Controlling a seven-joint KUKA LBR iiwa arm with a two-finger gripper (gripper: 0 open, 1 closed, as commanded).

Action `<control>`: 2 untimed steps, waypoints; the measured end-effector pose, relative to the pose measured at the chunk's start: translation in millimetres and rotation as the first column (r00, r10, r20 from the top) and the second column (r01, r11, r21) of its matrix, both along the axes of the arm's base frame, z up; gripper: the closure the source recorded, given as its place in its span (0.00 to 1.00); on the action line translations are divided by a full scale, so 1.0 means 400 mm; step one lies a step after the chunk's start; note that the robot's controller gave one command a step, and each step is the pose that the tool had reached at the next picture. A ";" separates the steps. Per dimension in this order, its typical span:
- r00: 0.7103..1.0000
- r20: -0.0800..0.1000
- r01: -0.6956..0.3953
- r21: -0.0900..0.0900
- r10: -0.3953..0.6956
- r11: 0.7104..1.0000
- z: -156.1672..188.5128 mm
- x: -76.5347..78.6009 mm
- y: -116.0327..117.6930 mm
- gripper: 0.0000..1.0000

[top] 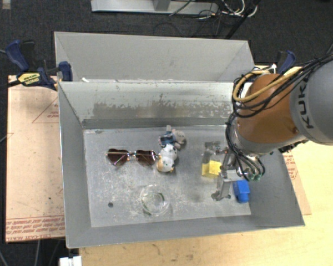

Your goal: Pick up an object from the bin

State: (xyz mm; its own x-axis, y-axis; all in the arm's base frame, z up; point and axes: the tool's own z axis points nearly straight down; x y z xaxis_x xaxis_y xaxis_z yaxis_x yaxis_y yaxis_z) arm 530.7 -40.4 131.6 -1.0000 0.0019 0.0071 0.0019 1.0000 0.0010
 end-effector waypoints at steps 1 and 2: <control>1.000 0.008 -0.001 -0.001 0.001 1.000 0.011 0.004 0.000 0.00; 1.000 0.015 -0.010 -0.001 0.010 1.000 -0.134 0.088 -0.087 0.00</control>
Offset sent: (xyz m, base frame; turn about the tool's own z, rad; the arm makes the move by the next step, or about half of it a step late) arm 0.0355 -0.0384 -0.0616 -0.0127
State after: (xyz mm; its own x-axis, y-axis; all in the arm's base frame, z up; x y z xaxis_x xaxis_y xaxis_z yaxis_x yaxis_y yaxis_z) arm 565.9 -75.2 77.9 -0.9999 -0.0085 -0.0083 -0.0085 1.0000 -0.0004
